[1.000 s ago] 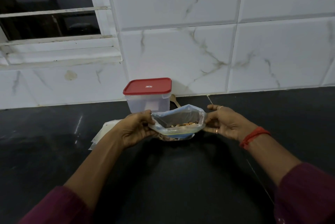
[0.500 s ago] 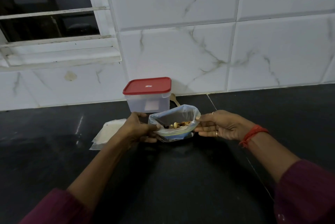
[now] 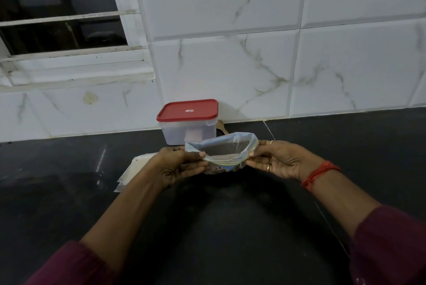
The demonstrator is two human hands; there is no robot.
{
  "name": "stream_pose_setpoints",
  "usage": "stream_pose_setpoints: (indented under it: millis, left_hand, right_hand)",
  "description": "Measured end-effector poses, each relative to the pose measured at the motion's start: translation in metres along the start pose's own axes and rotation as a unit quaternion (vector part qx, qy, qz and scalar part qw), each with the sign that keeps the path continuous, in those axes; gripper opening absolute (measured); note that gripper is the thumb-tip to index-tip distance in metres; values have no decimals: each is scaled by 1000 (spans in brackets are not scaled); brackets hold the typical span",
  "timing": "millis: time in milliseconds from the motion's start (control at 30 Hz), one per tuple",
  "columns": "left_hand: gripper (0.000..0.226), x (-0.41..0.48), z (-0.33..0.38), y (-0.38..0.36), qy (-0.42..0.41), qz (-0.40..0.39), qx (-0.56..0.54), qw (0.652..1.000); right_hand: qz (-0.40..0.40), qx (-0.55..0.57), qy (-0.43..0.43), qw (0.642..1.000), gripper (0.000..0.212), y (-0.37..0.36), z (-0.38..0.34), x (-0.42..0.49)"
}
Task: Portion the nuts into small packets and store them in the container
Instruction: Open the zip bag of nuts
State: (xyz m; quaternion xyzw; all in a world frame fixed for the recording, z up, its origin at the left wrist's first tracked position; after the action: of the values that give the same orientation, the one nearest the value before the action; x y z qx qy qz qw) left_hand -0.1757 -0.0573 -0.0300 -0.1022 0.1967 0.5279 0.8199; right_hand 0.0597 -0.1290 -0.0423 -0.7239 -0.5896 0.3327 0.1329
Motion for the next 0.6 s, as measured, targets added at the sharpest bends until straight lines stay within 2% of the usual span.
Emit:
stream_pose_setpoints:
  millis: [133,267,400,533,600]
  left_hand:
    - [35,-1,-2,-4,-8,48,-86,995]
    - [40,0,-6,-10,-7,36,-184,982]
    - [23,-3,-8,-17,-20,43,-214,976]
    - [8,3,-11,-13,-24,50,-236,970]
    - [2,5,-12,-12,-27,38,-254,966]
  right_hand:
    - [37,56,4,998,22,0,6,1]
    - [57,103,-10,993,24,1,8,2]
    - [45,100,-13,994,26,1,8,1]
    - [31,107,-9,994,14,0,3,0]
    - [32,122,-17,992,26,1,4,0]
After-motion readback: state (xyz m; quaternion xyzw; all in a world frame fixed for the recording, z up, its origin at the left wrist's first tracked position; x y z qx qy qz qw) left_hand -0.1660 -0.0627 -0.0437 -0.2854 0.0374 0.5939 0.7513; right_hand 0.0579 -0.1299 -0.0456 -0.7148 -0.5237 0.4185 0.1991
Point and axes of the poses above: each hand's wrist, its own x-axis towards the middle knuckle, its own y-axis out of the back of the hand, z = x × y, the point moved 4 cm from there along x, towards the middle knuckle, and after that the axes turned 14 degrees about x, right-handed, at the moved point
